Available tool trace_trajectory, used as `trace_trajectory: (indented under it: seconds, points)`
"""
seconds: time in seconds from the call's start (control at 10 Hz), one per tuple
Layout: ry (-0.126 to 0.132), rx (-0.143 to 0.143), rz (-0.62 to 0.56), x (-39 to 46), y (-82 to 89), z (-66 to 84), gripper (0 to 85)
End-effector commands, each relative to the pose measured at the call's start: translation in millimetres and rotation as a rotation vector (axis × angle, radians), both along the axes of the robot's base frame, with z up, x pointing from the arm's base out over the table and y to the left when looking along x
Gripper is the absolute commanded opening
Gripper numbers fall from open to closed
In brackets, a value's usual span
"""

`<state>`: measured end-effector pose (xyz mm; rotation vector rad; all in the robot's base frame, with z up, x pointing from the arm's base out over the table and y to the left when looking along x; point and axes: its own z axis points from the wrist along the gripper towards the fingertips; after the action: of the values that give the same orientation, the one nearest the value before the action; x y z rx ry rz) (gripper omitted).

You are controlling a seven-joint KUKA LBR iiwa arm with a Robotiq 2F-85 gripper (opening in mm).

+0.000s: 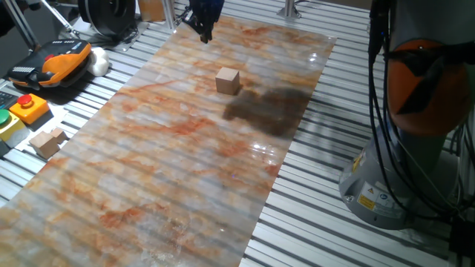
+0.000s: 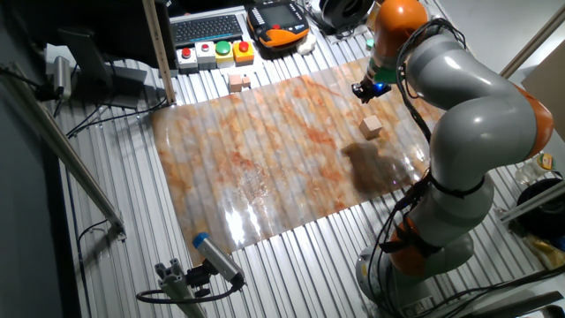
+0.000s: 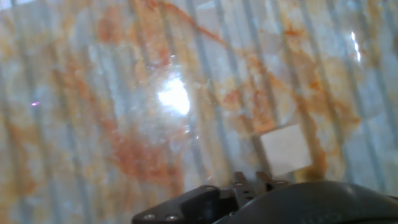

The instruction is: Hold a small block with the gripper and sweep it from left to right on the table

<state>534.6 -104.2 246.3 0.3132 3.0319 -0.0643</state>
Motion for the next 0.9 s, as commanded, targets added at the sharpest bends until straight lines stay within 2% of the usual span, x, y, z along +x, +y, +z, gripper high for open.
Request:
trace_trajectory:
  seconds: [0.0, 0.1, 0.2, 0.4, 0.5, 0.6, 0.7, 0.8]
  points:
    - [0.000, 0.007, 0.014, 2.4, -10.0, -2.9, 34.0]
    - [0.001, 0.012, 0.028, 5.7, -16.4, -4.9, 34.0]
    - [0.008, 0.010, 0.052, 9.8, -24.6, -5.7, 51.0]
    - [-0.003, 0.020, 0.076, 12.4, -42.4, -11.6, 51.0]
    - [-0.010, 0.038, 0.081, 13.2, -51.4, -16.5, 51.0]
    - [-0.025, 0.037, 0.093, 14.5, -58.4, -22.3, 51.0]
    - [-0.026, 0.036, 0.093, 16.9, -61.4, -25.4, 34.0]
    - [-0.023, 0.037, 0.094, 19.3, -61.4, -28.2, 34.0]
